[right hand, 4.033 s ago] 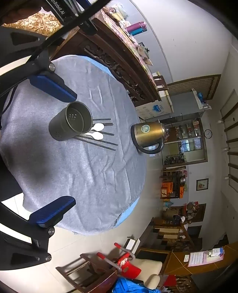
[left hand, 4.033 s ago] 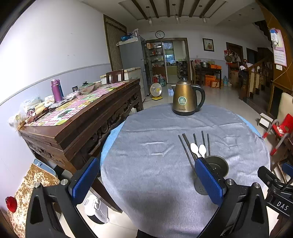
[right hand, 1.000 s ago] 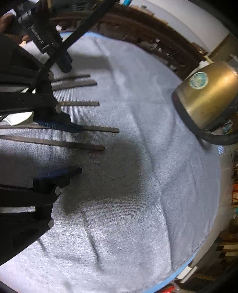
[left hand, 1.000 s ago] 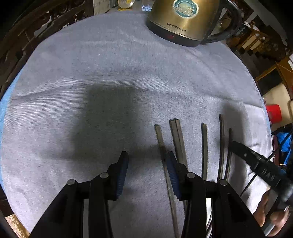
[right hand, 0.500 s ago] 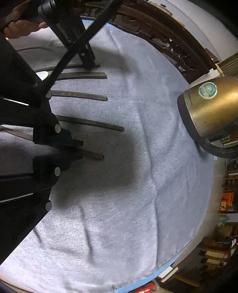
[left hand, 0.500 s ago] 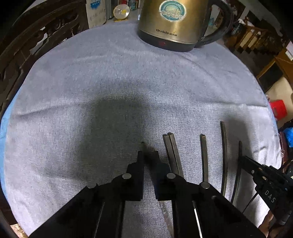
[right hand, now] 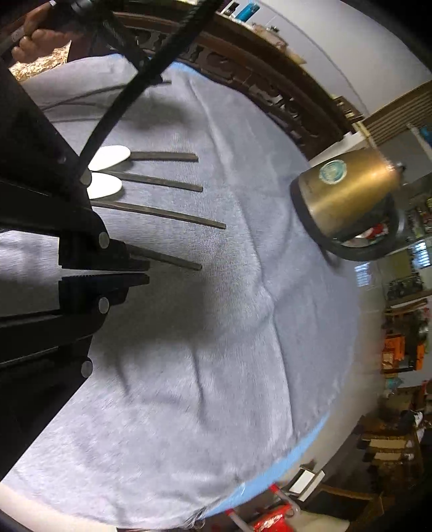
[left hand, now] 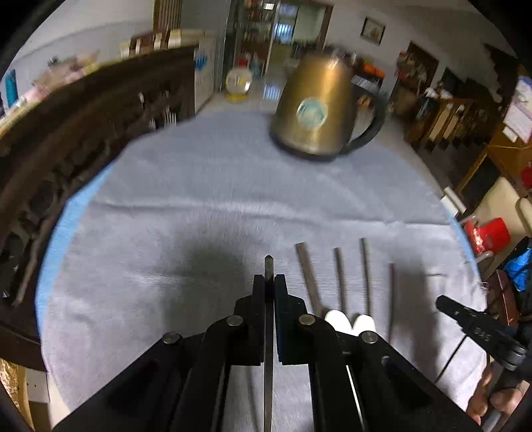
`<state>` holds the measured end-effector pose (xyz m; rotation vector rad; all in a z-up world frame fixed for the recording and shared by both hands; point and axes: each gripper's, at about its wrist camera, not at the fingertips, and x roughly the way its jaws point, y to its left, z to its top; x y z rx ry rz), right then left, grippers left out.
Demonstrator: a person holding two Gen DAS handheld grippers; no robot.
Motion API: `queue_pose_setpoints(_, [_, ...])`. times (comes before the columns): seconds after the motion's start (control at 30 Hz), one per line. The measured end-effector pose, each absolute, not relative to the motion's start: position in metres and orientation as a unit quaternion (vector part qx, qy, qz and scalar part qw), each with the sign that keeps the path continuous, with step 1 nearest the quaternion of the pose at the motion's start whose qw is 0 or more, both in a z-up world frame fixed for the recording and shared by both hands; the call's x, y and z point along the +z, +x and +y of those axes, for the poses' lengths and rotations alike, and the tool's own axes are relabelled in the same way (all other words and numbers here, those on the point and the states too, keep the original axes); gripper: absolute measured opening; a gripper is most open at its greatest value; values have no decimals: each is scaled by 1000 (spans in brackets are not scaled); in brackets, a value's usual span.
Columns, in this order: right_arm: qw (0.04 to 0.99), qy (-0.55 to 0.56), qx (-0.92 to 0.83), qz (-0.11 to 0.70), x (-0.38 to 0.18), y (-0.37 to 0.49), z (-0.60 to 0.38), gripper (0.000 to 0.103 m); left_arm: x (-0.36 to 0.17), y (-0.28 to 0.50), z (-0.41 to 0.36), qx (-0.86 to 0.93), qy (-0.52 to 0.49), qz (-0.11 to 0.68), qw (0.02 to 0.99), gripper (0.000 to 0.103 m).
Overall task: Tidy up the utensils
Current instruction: 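Lift both held chopsticks up off the cloth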
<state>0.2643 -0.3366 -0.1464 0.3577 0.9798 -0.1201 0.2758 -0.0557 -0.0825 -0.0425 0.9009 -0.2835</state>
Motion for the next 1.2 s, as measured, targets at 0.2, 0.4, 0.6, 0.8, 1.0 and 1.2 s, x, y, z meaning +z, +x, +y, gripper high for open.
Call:
queue_pose_setpoints(0.2, [885, 162, -65, 432, -119, 214, -334, 2, -52, 217, -55, -137, -7, 370, 919, 5])
queue_pose_setpoints(0.4, [905, 154, -68, 391, -90, 175, -319, 2, -46, 189, -49, -147, 5, 340, 929, 5])
queue_pose_setpoints(0.6, [918, 154, -57, 360, -67, 140, -311, 2, -35, 173, -33, -157, 1, 326, 932, 5])
queue_pose_setpoints(0.8, [928, 162, -44, 331, -47, 108, -313, 2, -26, 159, -20, -172, -14, 317, 933, 5])
queue_pose_setpoints(1.0, [943, 160, -13, 293, -22, 76, -306, 2, 0, 137, -17, -179, -24, 288, 941, 5])
queue_pose_setpoints(1.2, [954, 141, 30, 262, 4, 61, -292, 2, 34, 113, -16, -187, -28, 242, 952, 5])
